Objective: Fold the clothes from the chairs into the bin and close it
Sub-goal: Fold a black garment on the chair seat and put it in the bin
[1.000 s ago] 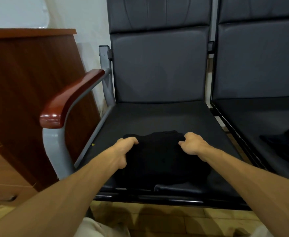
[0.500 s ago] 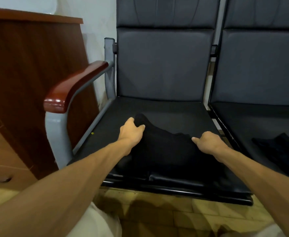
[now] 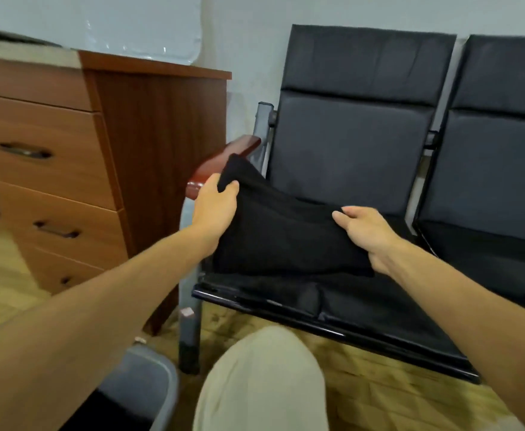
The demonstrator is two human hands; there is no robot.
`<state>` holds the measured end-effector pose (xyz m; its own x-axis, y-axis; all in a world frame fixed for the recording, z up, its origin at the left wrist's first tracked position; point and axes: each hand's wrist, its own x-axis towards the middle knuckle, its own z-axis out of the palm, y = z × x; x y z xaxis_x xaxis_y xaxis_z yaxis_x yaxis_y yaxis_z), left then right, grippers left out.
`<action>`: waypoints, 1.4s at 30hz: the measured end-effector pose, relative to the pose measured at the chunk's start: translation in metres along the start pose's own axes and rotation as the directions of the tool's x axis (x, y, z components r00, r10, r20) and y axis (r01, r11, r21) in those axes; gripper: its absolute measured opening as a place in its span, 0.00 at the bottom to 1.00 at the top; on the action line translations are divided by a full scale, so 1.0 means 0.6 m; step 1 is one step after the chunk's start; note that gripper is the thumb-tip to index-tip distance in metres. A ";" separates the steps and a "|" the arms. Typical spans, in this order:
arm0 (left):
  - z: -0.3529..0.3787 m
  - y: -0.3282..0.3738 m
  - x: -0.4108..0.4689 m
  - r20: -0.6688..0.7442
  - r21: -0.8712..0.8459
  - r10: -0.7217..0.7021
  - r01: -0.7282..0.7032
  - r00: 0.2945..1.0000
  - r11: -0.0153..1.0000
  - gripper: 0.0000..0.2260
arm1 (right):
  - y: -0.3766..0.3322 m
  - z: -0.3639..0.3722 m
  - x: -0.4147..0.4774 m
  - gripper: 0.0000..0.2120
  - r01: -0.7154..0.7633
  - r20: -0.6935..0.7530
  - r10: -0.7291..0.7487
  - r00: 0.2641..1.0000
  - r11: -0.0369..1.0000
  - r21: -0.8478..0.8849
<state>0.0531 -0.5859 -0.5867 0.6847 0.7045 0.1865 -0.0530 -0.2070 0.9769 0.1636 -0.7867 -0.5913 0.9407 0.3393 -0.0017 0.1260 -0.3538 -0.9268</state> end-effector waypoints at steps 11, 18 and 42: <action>-0.371 -0.144 -0.126 -0.339 -0.144 -0.267 0.231 0.902 0.962 0.08 | -0.073 0.386 -0.119 0.19 0.262 0.557 -0.092 0.825 0.936 -0.234; -0.488 -0.310 -0.255 -0.471 -0.215 -0.414 0.354 0.779 0.910 0.12 | 0.021 0.594 -0.195 0.18 0.516 0.766 -0.068 0.639 0.776 -0.362; -0.464 -0.445 -0.260 -0.127 0.332 -0.628 0.630 0.768 0.703 0.06 | 0.065 0.571 -0.188 0.13 0.675 0.815 0.049 0.578 0.533 -0.511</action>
<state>-0.2421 -0.4515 -0.8475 0.4665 0.7574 -0.4568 0.6348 0.0730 0.7692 -0.0457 -0.5403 -0.7561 0.2928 0.8888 -0.3527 0.8629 -0.4045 -0.3031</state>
